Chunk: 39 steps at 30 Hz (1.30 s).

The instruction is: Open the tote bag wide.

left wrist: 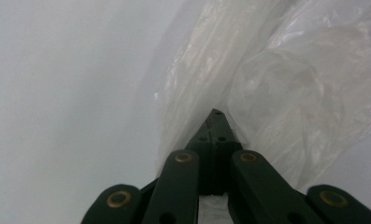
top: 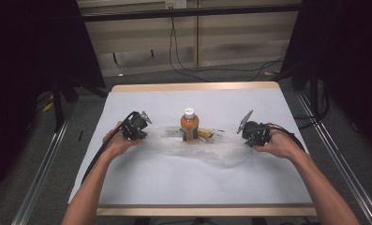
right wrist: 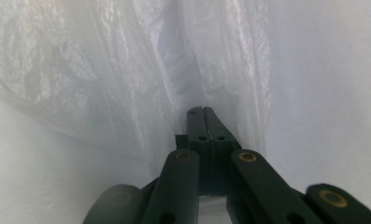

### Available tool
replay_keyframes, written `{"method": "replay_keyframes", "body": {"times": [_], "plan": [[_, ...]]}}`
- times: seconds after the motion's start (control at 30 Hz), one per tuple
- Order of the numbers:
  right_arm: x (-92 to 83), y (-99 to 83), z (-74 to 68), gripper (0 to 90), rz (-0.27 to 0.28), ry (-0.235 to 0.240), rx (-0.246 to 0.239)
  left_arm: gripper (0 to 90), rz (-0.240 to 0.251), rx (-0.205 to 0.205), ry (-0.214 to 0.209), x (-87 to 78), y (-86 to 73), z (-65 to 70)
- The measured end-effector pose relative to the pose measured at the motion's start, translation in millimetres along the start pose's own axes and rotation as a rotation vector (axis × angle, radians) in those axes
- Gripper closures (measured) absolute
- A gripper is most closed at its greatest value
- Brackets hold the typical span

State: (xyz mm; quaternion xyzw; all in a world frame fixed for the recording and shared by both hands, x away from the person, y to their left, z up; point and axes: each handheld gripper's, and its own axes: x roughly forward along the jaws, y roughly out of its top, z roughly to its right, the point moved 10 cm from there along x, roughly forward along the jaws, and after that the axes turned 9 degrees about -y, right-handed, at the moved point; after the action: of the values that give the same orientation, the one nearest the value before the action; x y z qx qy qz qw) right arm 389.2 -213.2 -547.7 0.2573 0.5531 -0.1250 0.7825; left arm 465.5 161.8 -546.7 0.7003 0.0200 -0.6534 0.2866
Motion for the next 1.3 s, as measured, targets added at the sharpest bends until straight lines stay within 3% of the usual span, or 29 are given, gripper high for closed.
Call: {"method": "replay_keyframes", "body": {"times": [0.03, 0.07, 0.13, 0.17, 0.2, 0.23, 0.27, 0.37, 0.4, 0.47, 0.5, 0.6, 0.73, 0.8, 0.87, 0.9, 0.93, 1.0, 1.03, 1.07, 1.17, 1.23, 1.3], "plan": [[0.3, 3.3, -0.3, 90.0, 0.033, 0.028, 0.043, 90.0, 0.052, -0.011, -0.031, -2.4, 4.1, 5.1], [0.3, 3.3, -0.3, 90.0, 0.033, 0.028, 0.043, 90.0, 0.052, -0.011, -0.031, -2.4, 4.1, 5.1], [-1.1, 8.7, -1.0, 90.0, 0.079, 0.058, 0.076, 90.0, 0.110, -0.008, -0.045, -7.5, 9.1, 9.6], [-2.0, 12.7, -1.2, 90.0, 0.109, 0.069, 0.083, 90.0, 0.129, -0.008, -0.061, -10.2, 10.2, 12.3], [-6.7, 22.3, -2.2, 90.0, 0.173, 0.089, 0.095, 90.0, 0.158, -0.013, -0.065, -13.1, 11.4, 14.2], [-6.7, 22.3, -2.2, 90.0, 0.173, 0.089, 0.095, 90.0, 0.151, 0.003, -0.059, -16.6, 9.6, 13.2], [-13.0, 30.9, -3.1, 90.0, 0.220, 0.091, 0.108, 90.0, 0.206, -0.020, -0.061, -21.0, 11.2, 16.4], [-20.1, 38.3, -5.4, 90.0, 0.255, 0.111, 0.125, 90.0, 0.205, -0.015, -0.060, -26.9, 9.7, 18.8], [-23.3, 41.7, -5.4, 90.0, 0.274, 0.115, 0.120, 90.0, 0.228, -0.015, -0.059, -30.0, 12.0, 22.3], [-29.1, 48.7, -5.8, 90.0, 0.292, 0.117, 0.117, 90.0, 0.250, 0.015, -0.070, -39.8, 16.5, 29.6], [-32.7, 52.4, -5.5, 90.0, 0.303, 0.120, 0.120, 90.0, 0.261, 0.029, -0.056, -44.3, 19.3, 32.4], [-43.2, 66.0, -4.6, 90.0, 0.332, 0.123, 0.107, 90.0, 0.293, 0.062, -0.081, -57.1, 28.9, 44.6], [-51.3, 85.9, -4.4, 90.0, 0.340, 0.143, 0.099, 90.0, 0.336, 0.093, -0.110, -63.1, 45.8, 61.2], [-49.5, 103.7, -5.9, 90.0, 0.323, 0.150, 0.080, 90.0, 0.335, 0.127, -0.123, -62.8, 55.3, 66.4], [-48.5, 109.9, -6.8, 90.0, 0.318, 0.159, 0.081, 90.0, 0.354, 0.131, -0.133, -62.4, 67.9, 71.1], [-43.8, 122.0, -7.3, 90.0, 0.308, 0.171, 0.067, 90.0, 0.372, 0.137, -0.168, -60.0, 80.6, 75.6], [-43.8, 122.0, -7.3, 90.0, 0.308, 0.171, 0.067, 90.0, 0.372, 0.137, -0.168, -60.0, 80.6, 75.6], [-36.1, 132.6, -8.0, 90.0, 0.288, 0.190, 0.059, 90.0, 0.348, 0.134, -0.180, -51.2, 89.2, 78.8], [-26.4, 141.1, -11.4, 90.0, 0.260, 0.245, 0.070, 90.0, 0.323, 0.125, -0.210, -45.0, 91.2, 81.1], [-19.3, 144.4, -12.2, 90.0, 0.253, 0.243, 0.059, 90.0, 0.322, 0.113, -0.243, -37.9, 94.0, 84.6], [-5.2, 148.4, -15.4, 90.0, 0.219, 0.250, 0.060, 90.0, 0.288, 0.093, -0.269, -14.8, 93.9, 89.3], [7.6, 150.0, -19.1, 90.0, 0.173, 0.260, 0.070, 90.0, 0.267, 0.055, -0.260, 1.7, 91.2, 91.5], [19.3, 151.1, -19.4, 90.0, 0.145, 0.268, 0.068, 90.0, 0.236, 0.042, -0.246, 14.9, 85.8, 93.2]]}}
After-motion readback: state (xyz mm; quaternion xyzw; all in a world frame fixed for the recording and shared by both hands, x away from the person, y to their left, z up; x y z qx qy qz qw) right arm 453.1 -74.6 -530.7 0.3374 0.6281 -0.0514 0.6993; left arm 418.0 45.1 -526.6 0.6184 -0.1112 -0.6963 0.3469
